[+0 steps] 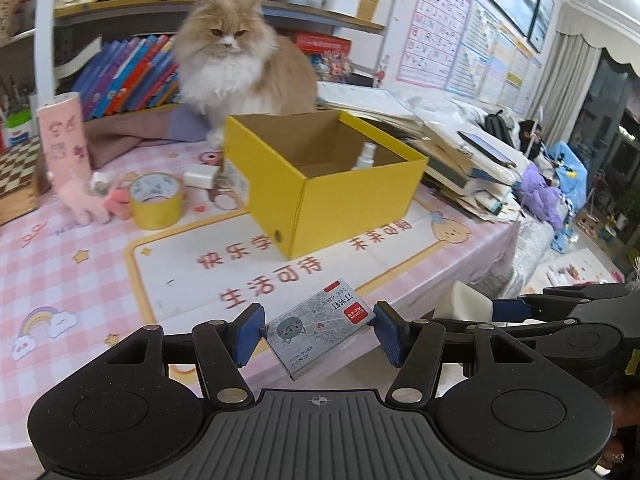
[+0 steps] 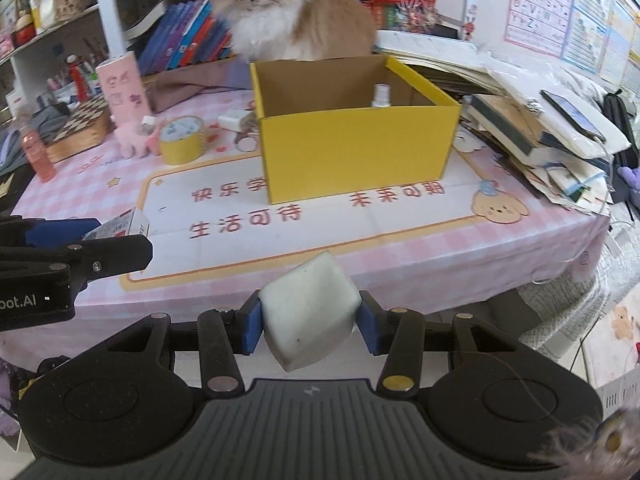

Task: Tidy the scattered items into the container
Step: 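Carry the white sponge block and card box toward the yellow box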

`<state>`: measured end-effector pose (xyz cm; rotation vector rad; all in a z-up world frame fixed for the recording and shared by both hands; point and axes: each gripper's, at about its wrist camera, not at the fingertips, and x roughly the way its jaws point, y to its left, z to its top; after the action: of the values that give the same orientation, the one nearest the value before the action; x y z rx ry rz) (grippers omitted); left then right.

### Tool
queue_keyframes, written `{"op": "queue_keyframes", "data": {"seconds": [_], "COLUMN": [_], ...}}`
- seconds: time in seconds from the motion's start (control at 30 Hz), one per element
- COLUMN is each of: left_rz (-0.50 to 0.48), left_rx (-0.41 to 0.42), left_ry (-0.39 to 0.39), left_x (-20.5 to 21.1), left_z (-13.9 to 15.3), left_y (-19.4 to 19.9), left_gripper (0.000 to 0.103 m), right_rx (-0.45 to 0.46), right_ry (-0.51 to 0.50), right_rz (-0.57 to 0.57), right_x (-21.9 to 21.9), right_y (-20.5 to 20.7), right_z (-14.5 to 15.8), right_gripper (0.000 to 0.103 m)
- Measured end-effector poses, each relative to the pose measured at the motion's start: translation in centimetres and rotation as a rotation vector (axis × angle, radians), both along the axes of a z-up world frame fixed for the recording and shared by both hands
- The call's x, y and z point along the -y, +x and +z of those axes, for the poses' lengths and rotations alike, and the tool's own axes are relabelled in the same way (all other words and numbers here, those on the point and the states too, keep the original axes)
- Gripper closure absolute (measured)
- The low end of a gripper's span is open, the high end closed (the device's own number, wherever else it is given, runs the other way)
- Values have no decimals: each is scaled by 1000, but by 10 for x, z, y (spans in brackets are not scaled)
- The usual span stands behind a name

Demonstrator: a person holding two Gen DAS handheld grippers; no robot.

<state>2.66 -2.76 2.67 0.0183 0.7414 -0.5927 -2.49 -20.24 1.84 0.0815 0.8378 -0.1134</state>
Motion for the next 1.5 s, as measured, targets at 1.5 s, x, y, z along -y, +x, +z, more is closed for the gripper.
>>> {"op": "queue_keyframes", "data": {"seconds": [1.5], "left_rz": [-103], "left_rx": [-19], "left_ry": [47], "left_x": [60], "left_z": [-5], "left_y": [27], "left_gripper": [44], "right_rx": [-50], "right_ry": [46], "right_rz": [-52], "right_x": [53], "right_y": [20], "right_z": [-12], "right_gripper": [57]}}
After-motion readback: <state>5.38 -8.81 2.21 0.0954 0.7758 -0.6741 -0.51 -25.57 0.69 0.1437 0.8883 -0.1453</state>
